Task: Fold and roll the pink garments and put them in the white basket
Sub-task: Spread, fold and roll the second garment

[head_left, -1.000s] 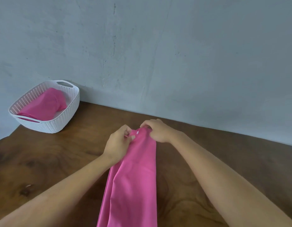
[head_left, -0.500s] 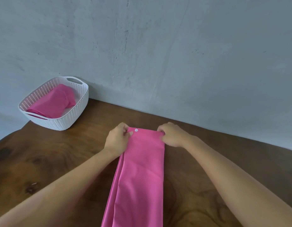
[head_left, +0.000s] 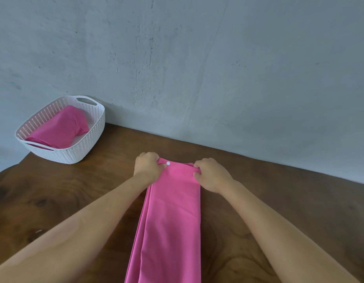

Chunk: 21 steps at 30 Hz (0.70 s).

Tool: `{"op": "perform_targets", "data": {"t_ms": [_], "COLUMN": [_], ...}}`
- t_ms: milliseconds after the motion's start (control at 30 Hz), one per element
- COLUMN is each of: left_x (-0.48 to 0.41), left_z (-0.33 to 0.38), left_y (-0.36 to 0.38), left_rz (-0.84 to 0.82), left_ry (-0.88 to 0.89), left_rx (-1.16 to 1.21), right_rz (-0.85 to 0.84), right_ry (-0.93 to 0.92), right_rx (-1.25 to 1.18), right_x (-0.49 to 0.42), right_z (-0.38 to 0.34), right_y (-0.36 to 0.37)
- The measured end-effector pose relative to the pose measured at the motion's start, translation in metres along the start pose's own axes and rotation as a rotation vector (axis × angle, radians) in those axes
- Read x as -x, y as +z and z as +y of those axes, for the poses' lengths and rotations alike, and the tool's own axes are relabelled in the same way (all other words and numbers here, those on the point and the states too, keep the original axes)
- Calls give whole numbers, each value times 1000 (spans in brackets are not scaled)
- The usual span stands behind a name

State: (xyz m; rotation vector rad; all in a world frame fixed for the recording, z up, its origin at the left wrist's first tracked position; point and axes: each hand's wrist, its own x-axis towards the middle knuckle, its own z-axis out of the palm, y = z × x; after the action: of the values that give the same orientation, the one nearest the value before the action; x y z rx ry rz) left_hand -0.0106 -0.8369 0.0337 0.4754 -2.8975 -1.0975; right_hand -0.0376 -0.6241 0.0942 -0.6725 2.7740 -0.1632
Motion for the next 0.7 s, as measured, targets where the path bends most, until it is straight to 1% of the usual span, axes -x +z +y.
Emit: {"op": "perform_targets", "data": {"t_ms": [67,167,267,400,567,700], "left_x": [-2,-1,1,3,5,13], "left_z": [2,3,-4,-12,-17,-23], "left_y": [-2,-4,-3,-3,-7,-15], "left_rz": [-42,-61,-27,10,-6,-49], "left_ry": [-32,-50,-1,98,133,141], "left_rx": [-24,9,86,139,224,409], "right_rz": [41,103,165,200,223,238], "right_ry": [9,3,1,7,39,63], "right_rx": [13,-6,-30,-43,-45,-62], "right_x": [4,12,22,35,48,57], "right_z": [-3,-6,-8,-15,-24,-28], "right_y": [2,8,12,19,26,26]}}
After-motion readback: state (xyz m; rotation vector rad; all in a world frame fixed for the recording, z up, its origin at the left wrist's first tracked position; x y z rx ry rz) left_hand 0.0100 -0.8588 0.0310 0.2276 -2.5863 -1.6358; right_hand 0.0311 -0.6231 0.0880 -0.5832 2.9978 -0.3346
